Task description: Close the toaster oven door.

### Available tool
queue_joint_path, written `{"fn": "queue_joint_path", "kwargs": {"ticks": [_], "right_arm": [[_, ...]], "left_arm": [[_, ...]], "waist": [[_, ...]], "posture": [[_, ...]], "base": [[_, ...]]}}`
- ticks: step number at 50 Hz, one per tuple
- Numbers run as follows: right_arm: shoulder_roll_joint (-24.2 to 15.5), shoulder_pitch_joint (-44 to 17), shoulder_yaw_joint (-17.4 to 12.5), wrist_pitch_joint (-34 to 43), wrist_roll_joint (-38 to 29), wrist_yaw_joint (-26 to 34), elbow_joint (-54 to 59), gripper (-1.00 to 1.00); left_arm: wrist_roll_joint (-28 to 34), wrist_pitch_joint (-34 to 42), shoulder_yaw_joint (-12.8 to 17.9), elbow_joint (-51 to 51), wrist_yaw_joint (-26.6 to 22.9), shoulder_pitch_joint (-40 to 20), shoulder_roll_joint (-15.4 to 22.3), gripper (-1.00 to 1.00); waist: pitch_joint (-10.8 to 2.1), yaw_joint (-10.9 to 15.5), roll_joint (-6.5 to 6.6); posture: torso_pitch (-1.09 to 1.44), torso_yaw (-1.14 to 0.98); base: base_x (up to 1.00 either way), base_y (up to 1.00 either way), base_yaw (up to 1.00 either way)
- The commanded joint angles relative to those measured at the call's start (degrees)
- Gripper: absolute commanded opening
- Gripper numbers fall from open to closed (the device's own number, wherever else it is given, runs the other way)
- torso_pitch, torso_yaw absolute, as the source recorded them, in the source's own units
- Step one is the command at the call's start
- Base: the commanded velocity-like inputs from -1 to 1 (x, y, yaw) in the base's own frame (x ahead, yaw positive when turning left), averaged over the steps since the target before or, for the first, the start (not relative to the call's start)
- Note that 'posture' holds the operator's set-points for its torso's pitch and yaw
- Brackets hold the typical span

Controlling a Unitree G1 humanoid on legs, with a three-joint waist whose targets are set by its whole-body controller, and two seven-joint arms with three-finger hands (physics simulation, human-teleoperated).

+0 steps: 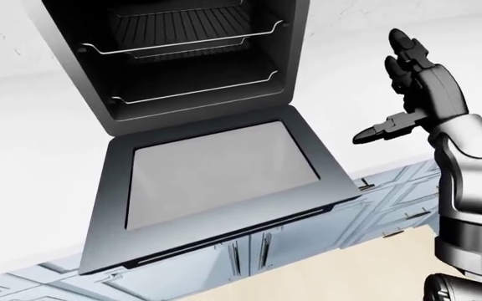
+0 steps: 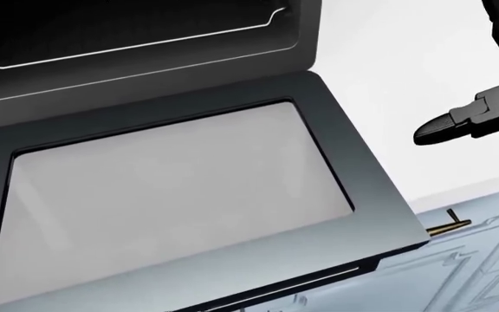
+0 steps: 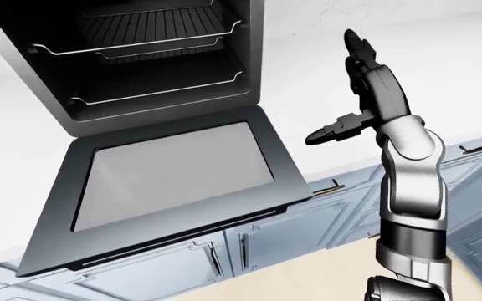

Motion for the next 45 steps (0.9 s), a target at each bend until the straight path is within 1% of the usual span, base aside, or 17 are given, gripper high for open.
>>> {"fn": "queue_joint_path", "kwargs": {"ticks": [1,5,21,35,45], "right_arm": [[-0.8,-1.4,-0.8,-1.3,0.0,0.1,-2.5,1.00],[0.2,0.4,-0.7,-1.7,-0.5,1.3,-3.7,1.00],[1.3,2.1,-0.9,-0.3,-0.6,3.3,-6.1,1.00],[2.5,3.0,-0.4,0.7,-1.3,4.6,-8.3,1.00],[2.9,4.0,-0.3,-0.9,-2.6,5.2,-8.0,1.00]], "left_arm": [[-0.2,-1.6,1.1,-1.7,-0.1,-0.9,1.7,1.00],[-0.1,-1.7,1.1,-1.7,-0.2,-0.8,1.6,1.00],[-0.2,-1.6,1.2,-1.7,-0.1,-0.8,1.7,1.00],[-0.3,-1.6,1.3,-1.7,-0.2,-0.8,1.8,1.00],[-0.6,-1.4,1.6,-1.6,-0.2,-0.8,2.1,1.00]], "waist": [[-1.29,0.0,0.21],[-1.26,0.0,0.19],[-1.26,-0.1,0.27],[-1.18,-0.2,0.35],[-1.18,-0.2,0.39]], "posture": [[0.00,0.00],[0.00,0.00],[0.00,0.00],[0.00,0.00],[0.00,0.00]], "base": [[0.00,0.00,0.00],[0.00,0.00,0.00],[0.00,0.00,0.00],[0.00,0.00,0.00],[0.00,0.00,0.00]]}}
